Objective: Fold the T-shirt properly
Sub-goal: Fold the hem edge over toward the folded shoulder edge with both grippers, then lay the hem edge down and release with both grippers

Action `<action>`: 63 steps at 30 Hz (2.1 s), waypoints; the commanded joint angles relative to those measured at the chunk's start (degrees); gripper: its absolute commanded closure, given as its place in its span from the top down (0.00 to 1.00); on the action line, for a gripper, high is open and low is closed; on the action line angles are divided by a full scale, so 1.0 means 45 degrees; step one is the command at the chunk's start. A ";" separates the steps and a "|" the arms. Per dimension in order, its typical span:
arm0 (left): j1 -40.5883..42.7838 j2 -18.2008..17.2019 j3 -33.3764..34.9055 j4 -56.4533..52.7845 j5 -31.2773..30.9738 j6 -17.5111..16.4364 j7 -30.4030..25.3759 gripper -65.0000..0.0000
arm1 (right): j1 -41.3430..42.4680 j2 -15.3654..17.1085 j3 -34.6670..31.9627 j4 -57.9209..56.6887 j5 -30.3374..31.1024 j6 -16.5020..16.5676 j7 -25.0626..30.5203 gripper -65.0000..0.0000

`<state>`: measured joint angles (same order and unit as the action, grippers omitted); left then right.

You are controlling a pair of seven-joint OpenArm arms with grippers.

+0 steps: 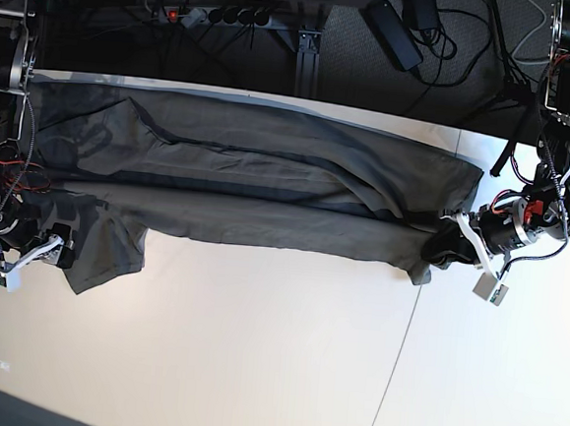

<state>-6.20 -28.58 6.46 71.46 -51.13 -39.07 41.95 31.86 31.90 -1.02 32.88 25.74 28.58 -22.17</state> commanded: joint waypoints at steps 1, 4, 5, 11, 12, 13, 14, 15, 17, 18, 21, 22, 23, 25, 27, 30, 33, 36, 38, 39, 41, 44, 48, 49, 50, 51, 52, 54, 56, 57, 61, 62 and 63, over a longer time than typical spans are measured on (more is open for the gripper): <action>-0.0267 -0.0204 -0.0083 0.0189 -0.0262 -0.0207 -0.0330 0.00 | 0.0248 0.0029 0.0029 0.0083 0.0044 0.1141 -0.0515 0.63; -0.0306 -0.0204 -0.0083 0.0189 -0.0408 -0.0207 -0.0330 0.00 | 0.0243 -0.0423 0.0029 0.0083 0.0044 0.1190 -0.0913 0.63; -0.0311 -0.0199 -0.0083 0.0189 -0.0398 -0.0207 -0.0325 0.00 | 0.0243 -0.0573 0.0029 0.0083 0.0039 0.1190 -0.0952 0.63; -0.0311 -0.0214 -0.0083 0.0189 -0.0228 -0.0207 -0.0311 0.00 | 0.0233 -0.1331 0.0029 0.0083 0.0039 0.1253 -0.1311 0.63; -0.0311 -0.0214 -0.0083 0.0189 -0.0194 -0.0207 -0.0311 0.00 | 0.0228 -0.1418 0.0029 0.0083 0.0044 0.1248 -0.1423 0.63; -0.0311 -0.0214 -0.0083 0.0189 -0.0199 -0.0207 -0.0311 0.00 | 0.0219 -0.1496 0.0029 0.0083 0.0039 0.1248 -0.1481 0.59; -0.0311 -0.0214 -0.0083 0.0189 -0.0199 -0.0207 -0.0311 0.00 | 0.0219 -0.1545 0.0029 0.0087 0.0034 0.1248 -0.1520 0.51; -0.0311 -0.0214 -0.0083 0.0189 -0.0204 -0.0207 -0.0316 0.00 | 0.0219 -0.1564 0.0029 0.0083 0.0034 0.1248 -0.1530 0.41; -0.0311 -0.0214 -0.0083 0.0189 -0.0199 -0.0207 -0.0316 0.00 | 0.0219 -0.1549 0.0029 0.0087 0.0039 0.1229 -0.1501 0.19; -0.0311 -0.0214 -0.0083 0.0189 -0.0199 -0.0207 -0.0316 0.00 | 0.0219 -0.1525 0.0029 0.0087 0.0039 0.1229 -0.1501 0.06; -0.0311 -0.0214 -0.0083 0.0189 -0.0209 -0.0207 -0.0325 0.00 | 0.0219 -0.1409 0.0029 0.0117 -0.0058 0.1229 -0.1496 0.00; -0.0311 -0.0214 -0.0083 0.0189 -0.0204 -0.0207 -0.0325 0.00 | 0.0219 -0.1341 0.0029 0.0160 -0.0053 0.1229 -0.1457 0.00; -0.0311 -0.0219 -0.0083 0.0189 -0.0209 -0.0207 -0.0325 0.00 | 0.0219 -0.1263 0.0029 0.0238 -0.0049 0.1229 -0.1457 0.00; -0.0311 -0.0219 -0.0083 0.0204 -0.0257 -0.0207 -0.0306 0.00 | 0.0219 -0.1093 0.0029 0.0510 -0.0049 0.1234 -0.1549 0.00; -0.0296 -0.0219 -0.0083 0.0379 -0.0529 -0.0207 0.0049 0.00 | 0.0160 -0.0879 0.0029 0.1020 0.0107 0.1234 -0.1967 0.00; -0.0112 -0.0287 -0.0083 0.1093 -0.0894 -0.0207 0.0495 0.00 | -0.0631 -0.0185 0.0034 0.2657 0.1428 0.1234 -0.2467 0.00; 0.0228 -0.0471 -0.0136 0.1972 -0.1098 -0.0207 0.0515 0.00 | -0.2225 0.0782 0.0155 0.5163 0.2662 0.1234 -0.2778 0.00; 0.0515 -0.0573 -0.0253 0.2579 -0.1132 -0.0207 0.0782 0.00 | -0.3910 0.1316 0.0923 0.7888 0.2939 0.1234 -0.3585 0.00; 0.0724 -0.0612 -0.0272 0.2871 -0.1243 -0.0207 0.0840 0.00 | -0.4988 0.1491 0.1817 0.9564 0.3249 0.1234 -0.3871 0.00; 0.0845 -0.0607 -0.0291 0.3016 -0.1258 -0.0207 0.0835 0.00 | -0.5484 0.1564 0.2336 1.0316 0.3279 0.1234 -0.3944 0.00; 0.1078 -0.0597 -0.0296 0.3259 -0.1248 -0.0207 0.0831 0.00 | -0.6373 0.1676 0.3347 1.1545 0.3473 0.1229 -0.4167 0.00; 0.1205 -0.0612 -0.0296 0.3298 -0.1049 -0.0207 0.0840 0.00 | -0.7417 0.1802 0.4541 1.2687 0.4197 0.1229 -0.4901 0.00; 0.1209 -0.0617 -0.0296 0.3298 -0.0933 -0.0207 0.1093 0.00 | -0.8476 0.1797 0.5600 1.3372 0.4969 0.1234 -0.5610 0.00; 0.1214 -0.0631 -0.0296 0.3293 -0.0967 -0.0207 0.1214 0.00 | -0.8762 0.1797 0.5790 1.3469 0.4964 0.1234 -0.5605 0.00; 0.1214 -0.0641 -0.0296 0.3298 -0.0971 -0.0207 0.1345 0.00 | -0.9049 0.1802 0.5931 1.3527 0.4964 0.1234 -0.5605 0.00; 0.1209 -0.0651 -0.0296 0.3293 -0.0957 -0.0207 0.1472 0.00 | -0.9340 0.1797 0.6037 1.3556 0.4959 0.1234 -0.5615 0.00; 0.1209 -0.0646 -0.0296 0.3298 -0.0962 -0.0207 0.1608 0.00 | -0.9612 0.1797 0.6101 1.3556 0.4954 0.1234 -0.5610 0.00; 0.1214 -0.0641 -0.0296 0.3293 -0.0962 -0.0207 0.1695 0.00 | -1.0137 0.1797 0.6120 1.3556 0.4959 0.1234 -0.5610 0.00; 0.1234 -0.0641 -0.0296 0.3293 -0.0962 -0.0207 0.1690 0.00 | -1.0584 0.1787 0.6115 1.3551 0.4954 0.1229 -0.5605 0.00; 0.1243 -0.0641 -0.0296 0.3293 -0.0962 -0.0207 0.1690 0.00 | -1.0783 0.1787 0.6115 1.3546 0.4949 0.1229 -0.5600 0.00; 0.1292 -0.0636 -0.0296 0.3293 -0.0957 -0.0207 0.1681 0.20 | -1.1147 0.1685 0.6115 1.3474 0.4779 0.1224 -0.5319 0.00; 0.1302 -0.0641 -0.0296 0.3293 -0.0957 -0.0207 0.1676 0.32 | -1.1137 0.1613 0.6115 1.3474 0.4575 0.1224 -0.5202 0.00; 0.1331 -0.0641 -0.0296 0.3293 -0.0962 -0.0207 0.1676 0.43 | -1.1137 0.1549 0.6115 1.3474 0.4425 0.1224 -0.4974 0.00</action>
<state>0.54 -30.48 5.61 85.38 -54.48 -39.07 50.57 -18.57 37.74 25.80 92.82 44.99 29.41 -45.89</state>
